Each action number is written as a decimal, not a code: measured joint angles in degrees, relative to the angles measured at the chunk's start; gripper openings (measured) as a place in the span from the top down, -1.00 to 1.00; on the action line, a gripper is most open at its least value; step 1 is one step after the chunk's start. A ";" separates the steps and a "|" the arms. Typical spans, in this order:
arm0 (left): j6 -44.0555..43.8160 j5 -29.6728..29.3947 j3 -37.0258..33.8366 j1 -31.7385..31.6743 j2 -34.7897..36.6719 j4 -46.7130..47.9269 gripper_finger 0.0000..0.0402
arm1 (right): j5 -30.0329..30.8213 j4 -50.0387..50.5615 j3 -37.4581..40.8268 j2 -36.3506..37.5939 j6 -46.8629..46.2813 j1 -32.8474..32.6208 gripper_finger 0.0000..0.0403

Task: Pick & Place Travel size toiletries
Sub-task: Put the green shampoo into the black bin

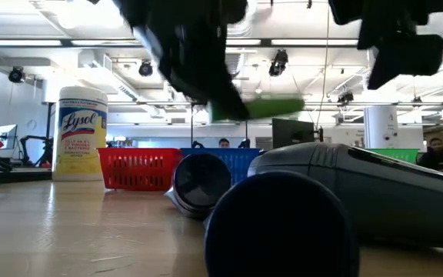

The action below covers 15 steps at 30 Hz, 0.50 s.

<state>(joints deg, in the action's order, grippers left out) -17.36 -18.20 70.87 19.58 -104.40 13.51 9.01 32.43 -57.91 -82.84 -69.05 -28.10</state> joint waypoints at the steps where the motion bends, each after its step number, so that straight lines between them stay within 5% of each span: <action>1: 1.29 -1.32 0.00 0.17 1.19 -0.35 0.19 | -0.92 -0.96 0.02 0.20 0.87 0.82 -0.26; 15: 5.88 -6.25 0.65 0.81 5.43 -2.20 0.19 | -3.40 -12.39 0.53 5.38 0.92 10.22 -0.39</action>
<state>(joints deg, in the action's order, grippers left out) -11.48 -24.45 71.52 20.38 -98.97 11.31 5.61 20.04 -57.38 -77.46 -68.14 -17.88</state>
